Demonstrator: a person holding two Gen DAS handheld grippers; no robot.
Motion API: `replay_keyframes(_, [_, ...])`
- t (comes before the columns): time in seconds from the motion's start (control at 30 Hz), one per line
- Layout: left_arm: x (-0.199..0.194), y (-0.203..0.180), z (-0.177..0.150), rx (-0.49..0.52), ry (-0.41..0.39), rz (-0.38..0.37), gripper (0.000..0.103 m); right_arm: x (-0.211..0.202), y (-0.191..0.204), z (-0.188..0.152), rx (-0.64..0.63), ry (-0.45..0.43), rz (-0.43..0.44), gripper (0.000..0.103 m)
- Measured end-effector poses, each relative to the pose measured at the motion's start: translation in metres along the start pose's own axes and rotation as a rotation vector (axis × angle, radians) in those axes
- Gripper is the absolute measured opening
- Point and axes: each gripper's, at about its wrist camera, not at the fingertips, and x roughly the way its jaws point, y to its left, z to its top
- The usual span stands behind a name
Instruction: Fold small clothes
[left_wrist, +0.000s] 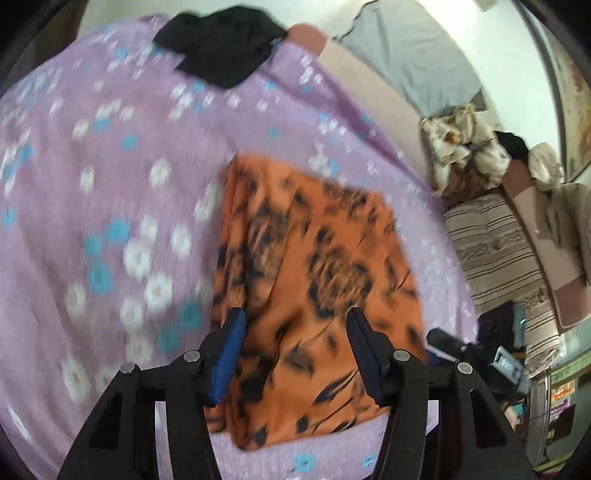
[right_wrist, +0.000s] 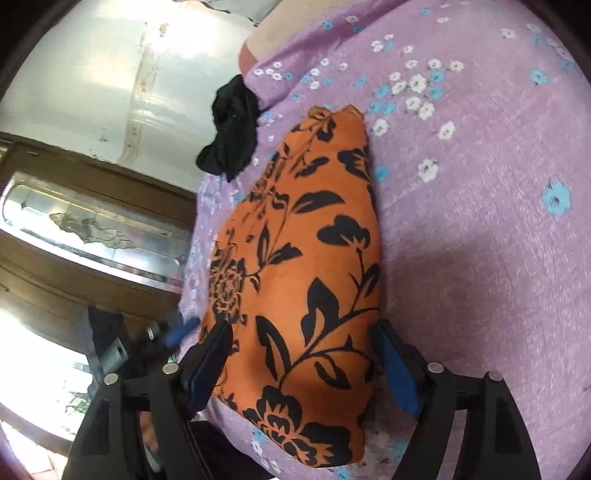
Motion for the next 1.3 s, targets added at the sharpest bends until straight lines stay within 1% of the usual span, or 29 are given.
replay_keyframes(0.03, [0.008,0.001,-0.005,0.025,0.014,0.078,0.035,0.006,0.001,-0.003,-0.019,0.03,-0.025,0.068])
replay_keyframes(0.07, [0.011,0.0,-0.008,0.045,0.023,0.129,0.03,0.012,0.003,-0.005,-0.05,0.052,-0.072,0.058])
replay_keyframes(0.1, [0.013,0.0,-0.009,0.056,0.022,0.142,0.03,0.015,0.008,-0.007,-0.088,0.048,-0.119,0.053])
replay_keyframes(0.2, [0.001,-0.014,-0.005,0.07,-0.008,0.195,0.03,0.013,0.023,-0.009,-0.14,0.034,-0.174,0.05])
replay_keyframes(0.23, [-0.009,-0.026,-0.006,0.099,-0.048,0.218,0.028,0.011,0.024,-0.009,-0.138,0.033,-0.171,0.051])
replay_keyframes(0.27, [-0.015,-0.036,-0.007,0.12,-0.078,0.211,0.028,0.009,0.023,-0.008,-0.116,0.03,-0.15,0.054])
replay_keyframes(0.3, [-0.02,-0.044,-0.008,0.138,-0.1,0.191,0.029,0.005,0.017,-0.008,-0.071,0.025,-0.112,0.065])
replay_keyframes(0.33, [-0.025,-0.055,-0.01,0.159,-0.125,0.174,0.037,0.001,0.011,-0.009,-0.033,0.015,-0.073,0.073])
replay_keyframes(0.37, [-0.025,-0.061,-0.012,0.171,-0.139,0.178,0.044,-0.005,0.005,-0.011,-0.002,-0.006,-0.034,0.074])
replay_keyframes(0.4, [-0.021,-0.065,-0.014,0.174,-0.141,0.195,0.058,-0.01,0.0,-0.012,0.025,-0.029,-0.006,0.074])
replay_keyframes(0.43, [-0.015,-0.067,-0.016,0.171,-0.137,0.215,0.06,-0.015,-0.005,-0.012,0.044,-0.046,0.004,0.074])
replay_keyframes(0.53, [0.019,-0.053,-0.024,0.154,-0.06,0.304,0.059,-0.02,-0.018,-0.003,0.105,-0.073,0.035,0.074])
replay_keyframes(0.6, [0.023,-0.056,-0.033,0.211,-0.094,0.338,0.06,-0.011,-0.029,0.007,0.178,-0.052,0.068,0.074])
replay_keyframes(0.63, [0.023,-0.058,-0.035,0.233,-0.097,0.35,0.06,-0.004,-0.031,0.011,0.198,-0.035,0.078,0.072])
replay_keyframes(0.67, [0.022,-0.059,-0.036,0.238,-0.099,0.352,0.06,0.004,-0.03,0.015,0.185,-0.017,0.07,0.065])
replay_keyframes(0.7, [0.022,-0.058,-0.036,0.237,-0.099,0.348,0.06,0.011,-0.024,0.017,0.134,0.0,0.038,0.043])
replay_keyframes(0.73, [0.022,-0.057,-0.037,0.232,-0.104,0.34,0.061,0.013,-0.018,0.018,0.103,-0.002,0.001,0.043])
replay_keyframes(0.8, [0.022,-0.055,-0.037,0.234,-0.112,0.331,0.061,0.011,-0.003,0.018,0.04,-0.018,-0.054,0.035])
replay_keyframes(0.87, [0.021,-0.055,-0.039,0.236,-0.116,0.332,0.061,0.008,0.01,0.017,-0.03,-0.03,-0.122,0.035])
replay_keyframes(0.9, [0.02,-0.055,-0.04,0.236,-0.118,0.334,0.061,0.009,0.016,0.017,-0.066,-0.024,-0.16,0.036])
replay_keyframes(0.97, [0.022,-0.053,-0.038,0.231,-0.122,0.333,0.061,0.009,0.015,0.023,-0.032,-0.021,-0.15,0.045])
replay_keyframes(1.03, [0.021,-0.053,-0.037,0.226,-0.122,0.329,0.061,-0.001,0.011,0.031,0.015,-0.084,-0.103,0.072])
replay_keyframes(1.07, [0.021,-0.052,-0.036,0.224,-0.122,0.327,0.061,-0.004,0.01,0.037,0.032,-0.121,-0.096,0.077])
replay_keyframes(1.13, [0.021,-0.052,-0.036,0.22,-0.124,0.327,0.061,0.004,0.005,0.054,0.079,-0.123,-0.064,0.079])
replay_keyframes(1.17, [0.021,-0.052,-0.035,0.219,-0.125,0.327,0.061,0.017,0.001,0.064,0.102,-0.088,-0.038,0.079])
replay_keyframes(1.2, [0.022,-0.052,-0.035,0.218,-0.125,0.328,0.061,0.029,-0.001,0.07,0.113,-0.054,-0.046,0.079])
replay_keyframes(1.23, [0.022,-0.052,-0.035,0.218,-0.125,0.327,0.061,0.045,-0.004,0.075,0.116,0.001,-0.067,0.076])
replay_keyframes(1.27, [0.021,-0.052,-0.035,0.216,-0.124,0.325,0.061,0.053,0.001,0.077,0.082,0.02,-0.085,0.05])
replay_keyframes(1.3, [0.021,-0.051,-0.035,0.215,-0.123,0.32,0.061,0.053,0.01,0.078,0.032,0.007,-0.12,0.042])
